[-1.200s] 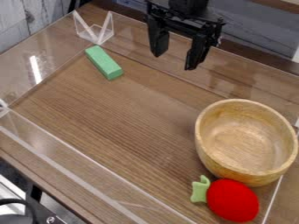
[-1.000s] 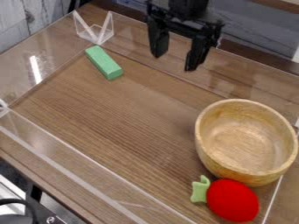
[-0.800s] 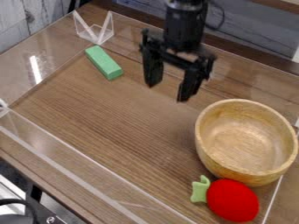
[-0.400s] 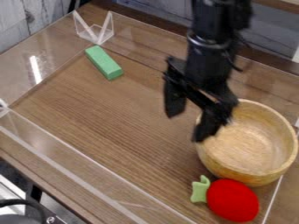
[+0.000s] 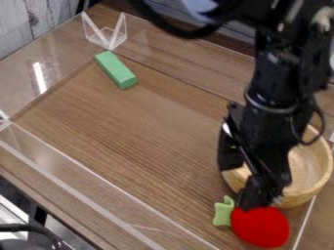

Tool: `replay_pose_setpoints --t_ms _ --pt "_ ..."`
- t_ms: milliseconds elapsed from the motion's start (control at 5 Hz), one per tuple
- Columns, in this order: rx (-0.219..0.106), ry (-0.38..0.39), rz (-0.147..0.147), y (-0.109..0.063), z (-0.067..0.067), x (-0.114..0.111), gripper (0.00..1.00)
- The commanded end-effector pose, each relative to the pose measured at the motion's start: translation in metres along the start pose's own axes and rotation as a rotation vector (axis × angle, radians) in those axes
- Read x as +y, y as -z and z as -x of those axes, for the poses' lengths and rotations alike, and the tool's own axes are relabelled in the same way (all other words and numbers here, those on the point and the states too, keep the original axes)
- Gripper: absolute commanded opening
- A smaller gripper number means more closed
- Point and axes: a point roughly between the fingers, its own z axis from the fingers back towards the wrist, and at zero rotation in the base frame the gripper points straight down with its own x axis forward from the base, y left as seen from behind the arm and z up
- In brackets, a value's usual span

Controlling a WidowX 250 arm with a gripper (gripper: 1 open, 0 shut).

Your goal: Move the red object to the left side of the table

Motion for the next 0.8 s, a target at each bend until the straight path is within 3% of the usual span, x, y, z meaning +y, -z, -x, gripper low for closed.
replay_pose_setpoints --t_ms 0,200,600 --pt "-0.053 0.065 -0.035 0.003 -0.002 -0.004 1.0" --pt "-0.075 0.084 -0.06 0.011 -0.003 -0.003 1.0" --pt "-0.092 0.116 -0.079 0.027 -0.004 0.002 1.0"
